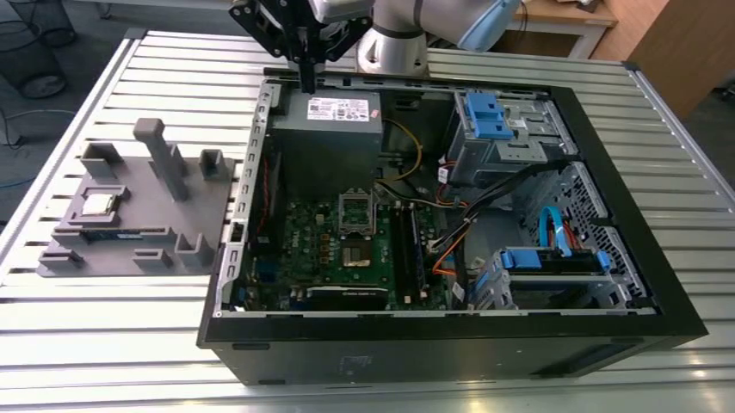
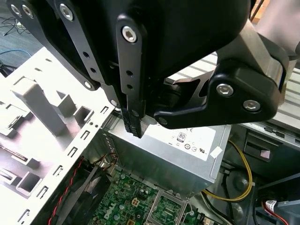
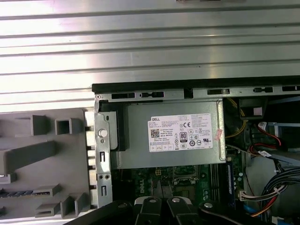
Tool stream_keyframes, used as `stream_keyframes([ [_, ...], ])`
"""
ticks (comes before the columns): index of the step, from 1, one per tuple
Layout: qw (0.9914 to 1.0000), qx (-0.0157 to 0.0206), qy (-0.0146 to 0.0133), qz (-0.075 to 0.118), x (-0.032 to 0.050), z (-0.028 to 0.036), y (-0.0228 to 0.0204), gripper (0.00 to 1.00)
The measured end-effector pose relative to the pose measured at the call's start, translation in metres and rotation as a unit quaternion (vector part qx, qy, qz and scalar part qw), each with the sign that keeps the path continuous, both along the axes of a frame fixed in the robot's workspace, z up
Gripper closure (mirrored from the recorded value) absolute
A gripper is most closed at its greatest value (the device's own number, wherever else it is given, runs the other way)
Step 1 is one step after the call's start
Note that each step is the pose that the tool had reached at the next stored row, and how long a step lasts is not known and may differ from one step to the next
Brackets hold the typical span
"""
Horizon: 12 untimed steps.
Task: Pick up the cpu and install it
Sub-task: 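Reach for the cpu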
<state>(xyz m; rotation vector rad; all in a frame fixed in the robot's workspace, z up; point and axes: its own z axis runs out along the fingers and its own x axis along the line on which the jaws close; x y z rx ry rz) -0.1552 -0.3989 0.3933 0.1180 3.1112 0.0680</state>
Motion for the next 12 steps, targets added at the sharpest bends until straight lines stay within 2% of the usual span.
stream_keyframes([
  [12, 1.00000, 0.0000, 0.0000, 0.000, -0.0095, 0.0000, 0.0000, 0.89],
])
